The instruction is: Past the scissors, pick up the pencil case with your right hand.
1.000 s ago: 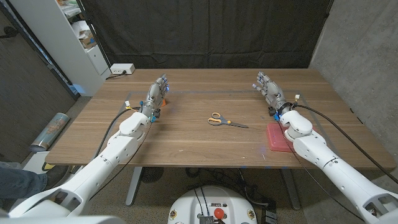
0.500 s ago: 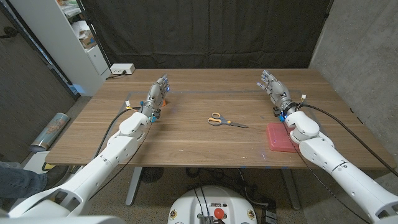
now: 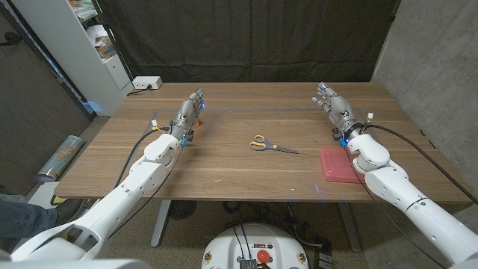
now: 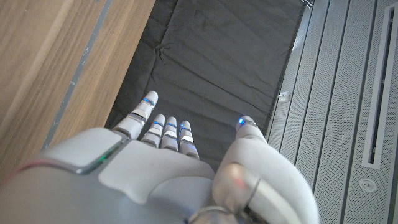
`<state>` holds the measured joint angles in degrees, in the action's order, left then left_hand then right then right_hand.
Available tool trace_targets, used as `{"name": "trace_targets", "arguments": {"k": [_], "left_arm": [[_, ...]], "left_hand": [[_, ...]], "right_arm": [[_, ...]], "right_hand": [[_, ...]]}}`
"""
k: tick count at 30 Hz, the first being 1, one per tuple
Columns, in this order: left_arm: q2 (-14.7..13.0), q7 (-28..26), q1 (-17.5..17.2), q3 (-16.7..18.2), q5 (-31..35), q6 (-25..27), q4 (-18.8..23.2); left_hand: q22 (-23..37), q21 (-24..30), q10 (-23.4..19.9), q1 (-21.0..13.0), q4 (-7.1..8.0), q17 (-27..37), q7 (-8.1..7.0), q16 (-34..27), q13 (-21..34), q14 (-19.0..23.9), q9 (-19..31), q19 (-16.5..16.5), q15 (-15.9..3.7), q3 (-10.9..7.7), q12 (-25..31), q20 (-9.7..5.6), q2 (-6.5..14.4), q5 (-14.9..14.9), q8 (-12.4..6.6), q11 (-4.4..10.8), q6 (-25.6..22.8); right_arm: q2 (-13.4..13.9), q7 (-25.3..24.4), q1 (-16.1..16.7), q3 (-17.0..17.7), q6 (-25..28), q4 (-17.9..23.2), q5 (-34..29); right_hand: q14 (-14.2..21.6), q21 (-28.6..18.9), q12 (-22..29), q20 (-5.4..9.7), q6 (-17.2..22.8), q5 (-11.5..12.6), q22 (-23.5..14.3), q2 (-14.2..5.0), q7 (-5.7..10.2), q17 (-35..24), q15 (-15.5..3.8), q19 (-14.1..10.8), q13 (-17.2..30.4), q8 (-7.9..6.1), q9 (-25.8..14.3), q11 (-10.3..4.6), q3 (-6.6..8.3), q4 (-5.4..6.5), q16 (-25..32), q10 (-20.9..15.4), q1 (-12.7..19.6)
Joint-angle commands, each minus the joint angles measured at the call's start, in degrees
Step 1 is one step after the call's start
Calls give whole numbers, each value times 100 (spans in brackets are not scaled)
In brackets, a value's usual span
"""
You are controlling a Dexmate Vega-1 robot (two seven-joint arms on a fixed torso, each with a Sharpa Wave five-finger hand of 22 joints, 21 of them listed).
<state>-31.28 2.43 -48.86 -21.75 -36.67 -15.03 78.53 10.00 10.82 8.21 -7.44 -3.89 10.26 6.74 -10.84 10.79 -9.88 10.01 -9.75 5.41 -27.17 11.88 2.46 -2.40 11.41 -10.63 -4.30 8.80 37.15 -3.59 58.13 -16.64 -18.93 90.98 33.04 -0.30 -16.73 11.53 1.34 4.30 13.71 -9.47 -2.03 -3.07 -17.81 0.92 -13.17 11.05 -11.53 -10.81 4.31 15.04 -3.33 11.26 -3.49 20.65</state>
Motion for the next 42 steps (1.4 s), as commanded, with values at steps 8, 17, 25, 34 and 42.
{"name": "trace_targets", "arguments": {"k": [8, 17, 25, 34, 42], "left_arm": [[-95, -154, -21, -27, 138, 151, 210], [-73, -129, -1, -47, 128, 161, 218], [-114, -183, -37, -29, 140, 204, 288], [-156, -206, -78, 14, 121, 204, 351], [-150, -188, -79, 19, 104, 195, 334]], "left_hand": [[28, 45, -55, -31, -38, 10, -5, -25, 14, -15, 9, -280, -20, -17, 45, 5, 43, -21, -41, 21, -77], [28, 45, -71, -38, -46, 10, -13, -21, 13, -12, 10, -282, -16, -16, 47, 15, 53, -26, -39, 32, -87], [28, 44, -74, -43, -53, 10, -26, -21, 13, -1, 10, -285, -27, -14, 46, 19, 61, -31, -40, 26, -104], [28, 42, -75, -47, -60, 10, -29, -17, 13, -1, 11, -292, -23, -11, 43, 32, 68, -36, -43, 30, -126], [28, 40, -77, -51, -66, 10, -46, -12, 14, -6, 11, -300, -25, -8, 41, 51, 74, -40, -42, 38, -139]], "right_arm": [[330, -44, 451, 318, -86, 361, -49], [450, -141, 703, 531, -133, 556, -56], [575, -204, 870, 673, -102, 727, -137], [666, -295, 1056, 814, -77, 901, -255], [692, -380, 1209, 910, -21, 998, -315]], "right_hand": [[7, 40, 23, -13, 53, -55, -20, -66, 39, 11, 4, -67, 11, 8, -6, -3, -5, -37, 50, -25, 16], [15, 74, 24, -18, 66, -72, -20, -77, 83, 28, -10, -67, 12, 7, -7, -35, -13, -47, 57, -41, 18], [58, 124, 54, -45, 130, -95, -21, -89, 218, 54, -14, -65, 14, -12, -9, -58, -25, -63, 75, -136, 20], [129, 158, 59, -56, 183, -112, -22, -107, 312, 80, -27, -99, 17, -24, -14, -83, -29, -83, 101, -174, 33], [225, 285, 87, -336, 231, -136, -28, -114, 448, 131, -95, 23, 22, -26, -20, -175, -35, -110, 122, -308, 34]]}}
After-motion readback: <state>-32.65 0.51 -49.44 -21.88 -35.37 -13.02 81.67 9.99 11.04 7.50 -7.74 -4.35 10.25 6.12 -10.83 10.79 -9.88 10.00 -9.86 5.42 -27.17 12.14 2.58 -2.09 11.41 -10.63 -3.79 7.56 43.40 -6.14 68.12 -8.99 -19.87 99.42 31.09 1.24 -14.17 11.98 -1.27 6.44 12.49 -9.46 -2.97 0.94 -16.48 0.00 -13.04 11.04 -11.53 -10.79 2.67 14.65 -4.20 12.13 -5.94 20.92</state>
